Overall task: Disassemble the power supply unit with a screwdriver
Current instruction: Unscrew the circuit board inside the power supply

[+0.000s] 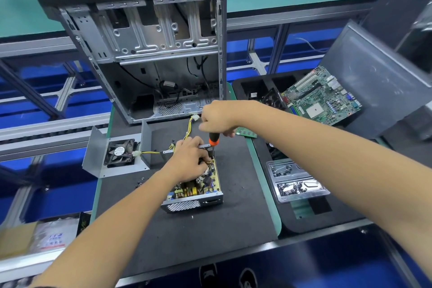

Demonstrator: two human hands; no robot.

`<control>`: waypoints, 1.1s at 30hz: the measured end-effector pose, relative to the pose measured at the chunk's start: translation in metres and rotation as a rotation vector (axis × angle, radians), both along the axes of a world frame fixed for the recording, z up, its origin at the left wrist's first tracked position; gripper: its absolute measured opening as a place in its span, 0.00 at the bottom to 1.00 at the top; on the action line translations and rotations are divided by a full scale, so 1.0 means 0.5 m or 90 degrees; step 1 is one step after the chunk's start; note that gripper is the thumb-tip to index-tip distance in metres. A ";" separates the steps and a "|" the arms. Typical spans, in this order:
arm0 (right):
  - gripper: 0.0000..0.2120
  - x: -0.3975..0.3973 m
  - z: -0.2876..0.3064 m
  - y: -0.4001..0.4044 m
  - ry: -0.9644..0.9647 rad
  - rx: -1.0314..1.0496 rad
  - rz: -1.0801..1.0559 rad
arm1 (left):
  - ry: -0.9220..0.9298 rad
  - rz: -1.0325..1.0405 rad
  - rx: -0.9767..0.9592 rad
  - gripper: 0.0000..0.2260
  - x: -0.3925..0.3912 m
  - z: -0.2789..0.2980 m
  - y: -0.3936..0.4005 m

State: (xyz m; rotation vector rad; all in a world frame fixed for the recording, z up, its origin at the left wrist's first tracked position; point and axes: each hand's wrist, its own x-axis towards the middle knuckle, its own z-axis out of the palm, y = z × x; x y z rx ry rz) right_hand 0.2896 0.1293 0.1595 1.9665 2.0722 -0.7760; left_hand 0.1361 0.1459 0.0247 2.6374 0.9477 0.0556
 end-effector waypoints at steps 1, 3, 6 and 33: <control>0.15 0.001 0.001 -0.002 -0.006 -0.001 0.019 | 0.000 0.001 0.004 0.10 0.001 0.000 0.000; 0.16 0.000 0.003 -0.009 -0.047 0.001 0.073 | -0.003 0.004 0.012 0.10 0.001 -0.001 -0.001; 0.14 0.003 -0.001 -0.012 -0.075 0.015 0.101 | -0.008 0.005 0.016 0.10 0.001 0.001 -0.004; 0.09 0.011 -0.009 -0.019 -0.136 0.000 0.068 | -0.004 -0.001 0.034 0.10 0.000 -0.002 -0.003</control>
